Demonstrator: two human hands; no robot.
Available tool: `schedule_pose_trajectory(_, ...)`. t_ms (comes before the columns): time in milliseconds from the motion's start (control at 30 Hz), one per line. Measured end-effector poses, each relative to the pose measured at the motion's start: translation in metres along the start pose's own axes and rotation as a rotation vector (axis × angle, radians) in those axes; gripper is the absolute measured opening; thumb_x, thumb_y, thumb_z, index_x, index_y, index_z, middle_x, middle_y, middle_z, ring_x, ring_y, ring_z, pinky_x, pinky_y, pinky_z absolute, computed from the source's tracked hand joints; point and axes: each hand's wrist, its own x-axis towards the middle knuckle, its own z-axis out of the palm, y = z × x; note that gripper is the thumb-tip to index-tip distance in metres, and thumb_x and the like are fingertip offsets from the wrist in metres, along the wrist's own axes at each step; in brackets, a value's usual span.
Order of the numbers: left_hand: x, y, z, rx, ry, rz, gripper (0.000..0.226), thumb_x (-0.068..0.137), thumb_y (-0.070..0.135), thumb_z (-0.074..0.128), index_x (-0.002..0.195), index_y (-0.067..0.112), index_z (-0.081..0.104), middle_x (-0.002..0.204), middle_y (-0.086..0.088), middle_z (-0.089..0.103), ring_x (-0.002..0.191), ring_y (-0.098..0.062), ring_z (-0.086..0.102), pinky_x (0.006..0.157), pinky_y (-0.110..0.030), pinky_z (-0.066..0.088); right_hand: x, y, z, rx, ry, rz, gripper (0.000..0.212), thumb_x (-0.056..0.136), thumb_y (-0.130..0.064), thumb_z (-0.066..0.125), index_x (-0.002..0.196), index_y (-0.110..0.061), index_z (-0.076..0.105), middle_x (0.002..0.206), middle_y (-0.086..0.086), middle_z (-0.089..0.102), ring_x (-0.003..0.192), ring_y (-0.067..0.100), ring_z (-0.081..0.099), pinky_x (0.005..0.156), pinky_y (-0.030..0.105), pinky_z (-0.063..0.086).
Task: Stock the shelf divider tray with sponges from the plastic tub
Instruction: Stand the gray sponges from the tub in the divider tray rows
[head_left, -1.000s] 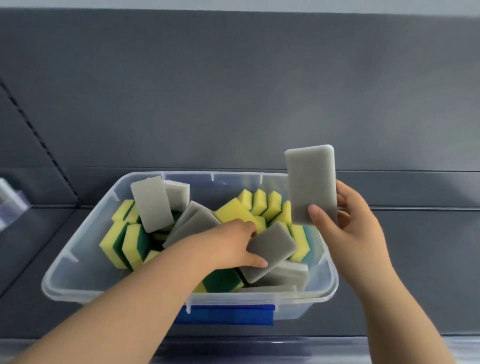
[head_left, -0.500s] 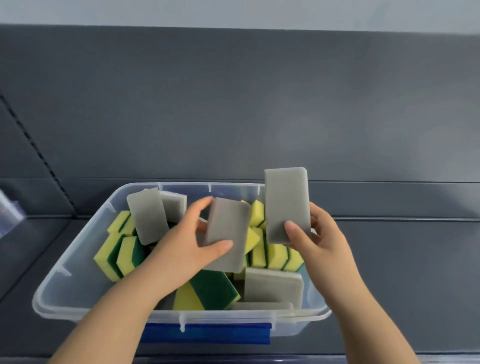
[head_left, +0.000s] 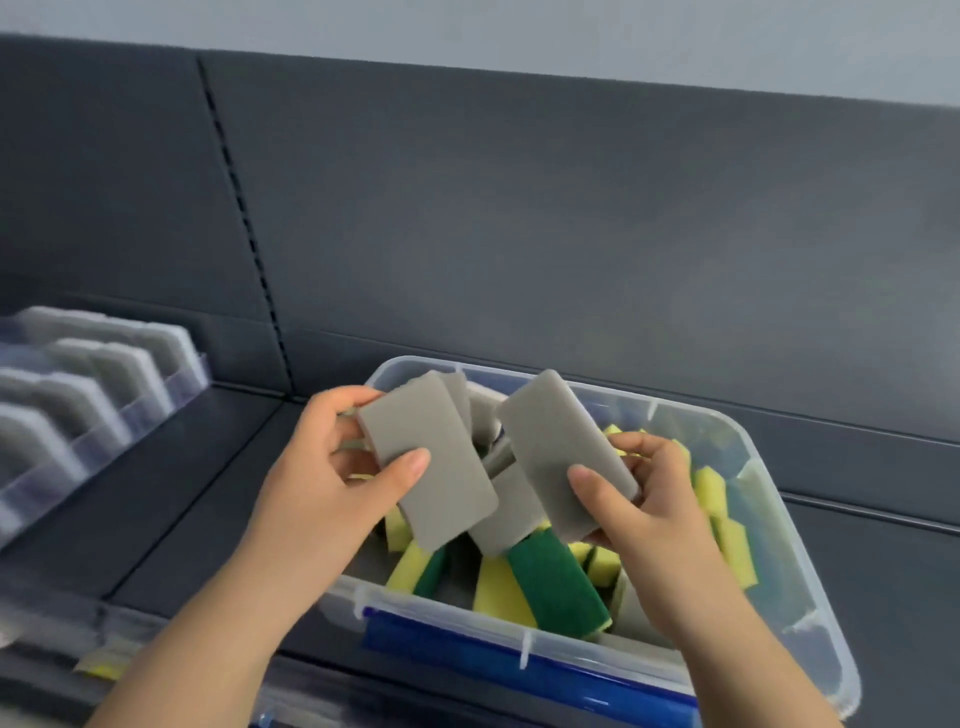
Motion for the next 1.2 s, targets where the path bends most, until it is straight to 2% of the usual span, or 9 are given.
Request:
schedule_pose_trajectory(133, -0.009, -0.01, -0.07, 0.016, 0.074, 0.048, 0.04, 0.072, 0.023, 0.075, 0.093, 0.049, 0.053, 0.098, 0.02, 0.067, 0.089, -0.001, 0.065, 0.068, -0.025, 0.053, -0.011, -0.016, 0.063, -0.042, -0.034, -0.085, 0.047, 0.064, -0.029, 0.075, 0.099, -0.036, 0.045, 0.096, 0.0, 0.062, 0.084, 0.011, 0.062, 0.067, 0.027, 0.052)
schedule_pose_trajectory(367, -0.047, -0.032, -0.236, -0.003, 0.234, 0.075, 0.035, 0.058, 0.042, 0.071, 0.09, 0.043, 0.058, 0.094, 0.016, 0.07, 0.086, -0.003, 0.067, 0.066, -0.012, 0.049, -0.054, -0.054, 0.217, -0.052, -0.135, -0.265, 0.037, 0.064, -0.032, 0.075, 0.094, -0.043, 0.057, 0.094, -0.011, 0.067, 0.086, 0.008, 0.064, 0.075, 0.028, 0.052)
schedule_pose_trajectory(433, -0.06, -0.044, -0.289, 0.028, 0.308, 0.081, 0.035, 0.056, 0.042, 0.072, 0.089, 0.043, 0.058, 0.094, 0.015, 0.07, 0.085, -0.004, 0.067, 0.066, -0.016, 0.051, -0.068, -0.062, 0.265, -0.087, -0.193, -0.347, 0.037, 0.069, -0.026, 0.073, 0.097, -0.045, 0.057, 0.096, -0.015, 0.066, 0.088, 0.005, 0.063, 0.076, 0.022, 0.051)
schedule_pose_trajectory(533, -0.079, -0.062, -0.353, 0.065, 0.373, 0.071, 0.037, 0.054, 0.043, 0.073, 0.087, 0.043, 0.057, 0.092, 0.012, 0.071, 0.085, -0.006, 0.067, 0.068, -0.029, 0.051, -0.083, -0.062, 0.323, -0.139, -0.214, -0.423, 0.04, 0.074, -0.019, 0.073, 0.101, -0.043, 0.056, 0.1, -0.015, 0.064, 0.095, 0.007, 0.062, 0.082, 0.028, 0.049)
schedule_pose_trajectory(600, -0.091, -0.071, -0.385, 0.09, 0.403, 0.068, 0.035, 0.056, 0.039, 0.073, 0.087, 0.041, 0.058, 0.092, 0.01, 0.071, 0.083, -0.006, 0.067, 0.068, -0.025, 0.053, -0.093, -0.06, 0.354, -0.151, -0.228, -0.436, 0.042, 0.074, -0.02, 0.073, 0.101, -0.047, 0.055, 0.101, -0.018, 0.062, 0.096, 0.006, 0.06, 0.083, 0.028, 0.048)
schedule_pose_trajectory(733, -0.1, -0.084, -0.428, 0.074, 0.446, 0.064, 0.035, 0.068, 0.011, 0.074, 0.084, 0.038, 0.059, 0.087, 0.006, 0.071, 0.075, -0.008, 0.067, 0.06, -0.012, 0.049, -0.105, -0.059, 0.4, -0.166, -0.241, -0.411, 0.04, 0.07, -0.03, 0.072, 0.1, -0.049, 0.055, 0.101, -0.022, 0.062, 0.095, 0.001, 0.06, 0.078, 0.01, 0.045)
schedule_pose_trajectory(900, -0.09, -0.093, -0.457, 0.1, 0.448, 0.029, 0.029, 0.062, 0.031, 0.071, 0.087, 0.039, 0.058, 0.091, 0.012, 0.07, 0.079, -0.003, 0.066, 0.064, -0.013, 0.051, -0.096, -0.058, 0.435, -0.18, -0.237, -0.36, 0.038, 0.073, -0.026, 0.073, 0.099, -0.047, 0.055, 0.101, -0.023, 0.063, 0.094, -0.004, 0.059, 0.078, 0.013, 0.047)
schedule_pose_trajectory(1067, -0.049, -0.11, -0.476, 0.139, 0.443, 0.018, 0.034, 0.071, 0.011, 0.074, 0.085, 0.037, 0.058, 0.092, 0.015, 0.069, 0.079, 0.001, 0.066, 0.065, -0.011, 0.05, -0.062, -0.059, 0.463, -0.121, -0.222, -0.311, 0.03, 0.075, -0.029, 0.069, 0.1, -0.042, 0.058, 0.098, -0.024, 0.065, 0.092, -0.003, 0.061, 0.074, 0.011, 0.048)
schedule_pose_trajectory(1200, 0.003, -0.117, -0.502, 0.208, 0.401, 0.005, 0.03, 0.062, 0.033, 0.071, 0.087, 0.042, 0.058, 0.094, 0.019, 0.068, 0.083, 0.001, 0.065, 0.066, -0.018, 0.053, -0.016, -0.055, 0.495, -0.016, -0.188, -0.253, 0.029, 0.077, -0.026, 0.068, 0.104, -0.034, 0.06, 0.099, -0.021, 0.066, 0.089, -0.003, 0.063, 0.07, 0.006, 0.046)
